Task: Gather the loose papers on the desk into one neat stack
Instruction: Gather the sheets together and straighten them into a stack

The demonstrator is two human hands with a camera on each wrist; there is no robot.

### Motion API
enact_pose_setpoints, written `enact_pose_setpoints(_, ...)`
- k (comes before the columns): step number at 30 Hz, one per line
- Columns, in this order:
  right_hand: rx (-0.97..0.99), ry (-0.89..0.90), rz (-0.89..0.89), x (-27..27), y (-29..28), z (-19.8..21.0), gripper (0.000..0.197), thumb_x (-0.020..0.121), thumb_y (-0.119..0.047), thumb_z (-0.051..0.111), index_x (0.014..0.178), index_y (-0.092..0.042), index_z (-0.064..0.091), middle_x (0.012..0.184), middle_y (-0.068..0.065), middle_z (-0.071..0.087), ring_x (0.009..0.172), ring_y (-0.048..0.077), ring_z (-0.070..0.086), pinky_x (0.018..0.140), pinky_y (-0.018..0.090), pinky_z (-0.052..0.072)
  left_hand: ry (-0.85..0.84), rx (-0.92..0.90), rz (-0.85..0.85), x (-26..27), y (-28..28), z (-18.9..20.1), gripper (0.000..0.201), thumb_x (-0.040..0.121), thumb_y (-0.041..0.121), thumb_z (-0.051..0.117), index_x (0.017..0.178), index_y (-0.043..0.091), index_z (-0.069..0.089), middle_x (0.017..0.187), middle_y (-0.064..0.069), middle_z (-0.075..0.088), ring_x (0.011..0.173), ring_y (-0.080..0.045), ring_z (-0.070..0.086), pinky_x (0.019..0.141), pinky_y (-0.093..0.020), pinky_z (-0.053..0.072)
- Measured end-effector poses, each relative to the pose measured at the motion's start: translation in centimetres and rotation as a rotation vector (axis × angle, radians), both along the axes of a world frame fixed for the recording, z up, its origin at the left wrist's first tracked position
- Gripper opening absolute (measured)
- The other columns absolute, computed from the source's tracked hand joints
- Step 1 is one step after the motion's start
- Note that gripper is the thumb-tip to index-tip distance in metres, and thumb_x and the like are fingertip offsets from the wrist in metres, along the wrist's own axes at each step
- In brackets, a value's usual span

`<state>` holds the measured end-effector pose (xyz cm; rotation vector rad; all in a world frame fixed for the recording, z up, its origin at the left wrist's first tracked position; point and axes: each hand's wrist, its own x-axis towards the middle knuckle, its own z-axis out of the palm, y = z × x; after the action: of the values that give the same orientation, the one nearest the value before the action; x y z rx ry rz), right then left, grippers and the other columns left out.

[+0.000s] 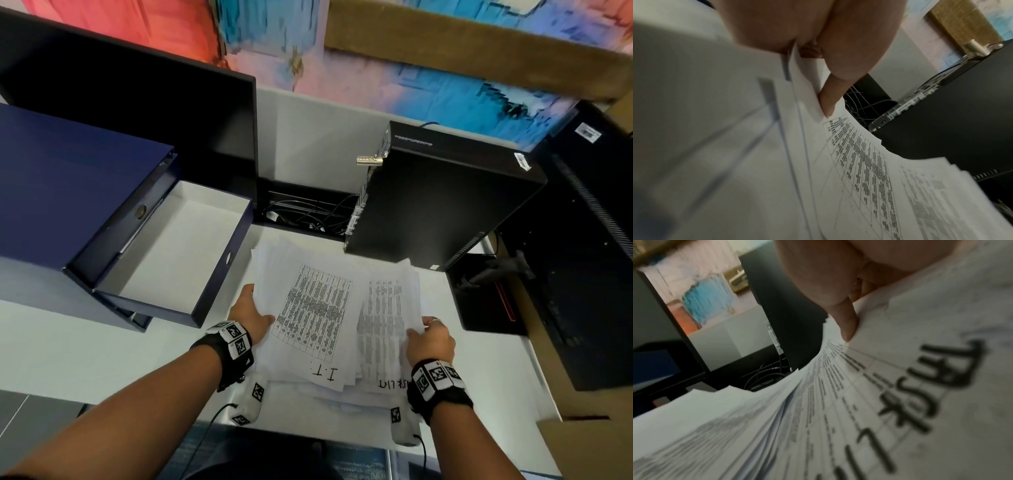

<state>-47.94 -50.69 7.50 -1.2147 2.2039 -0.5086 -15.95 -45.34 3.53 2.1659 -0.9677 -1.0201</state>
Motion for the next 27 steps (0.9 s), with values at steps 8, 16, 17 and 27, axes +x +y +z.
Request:
enact_pose_setpoints(8, -0.444, 0.181, 0.131, -0.1, -1.6, 10.8, 0.018, 0.092, -0.016, 0.058, 0.105, -0.017, 0.071, 0.094, 0.012, 0.071, 0.101, 0.037, 0.060, 0.090, 0.043, 0.050, 0.016, 0.017, -0.036, 0.0, -0.3, -0.6, 0.073, 0.079, 0.009, 0.077, 0.140, 0.015, 0.037, 0.123, -0.008, 0.063, 0.111, -0.028, 0.061, 0.096, -0.032, 0.047)
enact_pose_setpoints(16, -0.692, -0.035, 0.128, -0.1, -2.1, 17.6, 0.015, 0.088, -0.020, 0.066, 0.101, -0.027, 0.072, 0.092, -0.006, 0.071, 0.090, 0.016, 0.069, 0.089, 0.041, 0.057, 0.038, 0.021, -0.070, 0.0, -0.4, -0.8, 0.073, 0.081, 0.009, 0.073, 0.141, 0.017, 0.032, 0.120, -0.006, 0.063, 0.107, -0.027, 0.063, 0.095, -0.033, 0.049)
enact_pose_setpoints(17, -0.705, -0.020, 0.161, 0.2, -2.1, 17.8, 0.015, 0.089, -0.019, 0.066, 0.101, -0.025, 0.072, 0.092, -0.005, 0.072, 0.090, 0.016, 0.069, 0.089, 0.040, 0.056, 0.040, 0.022, -0.072, 0.0, -0.4, -0.9, 0.070, 0.081, 0.009, 0.072, 0.139, 0.017, 0.033, 0.117, -0.006, 0.063, 0.105, -0.027, 0.063, 0.093, -0.032, 0.050)
enact_pose_setpoints(27, -0.611, 0.401, 0.448, 4.4, -1.2, 15.5, 0.021, 0.095, -0.016, 0.058, 0.109, -0.021, 0.072, 0.108, 0.000, 0.070, 0.089, 0.030, 0.068, 0.075, 0.037, 0.052, 0.042, 0.019, -0.091, -0.2, -0.4, -0.4, 0.063, 0.082, 0.007, 0.069, 0.135, 0.015, 0.035, 0.111, -0.006, 0.063, 0.101, -0.027, 0.063, 0.088, -0.030, 0.049)
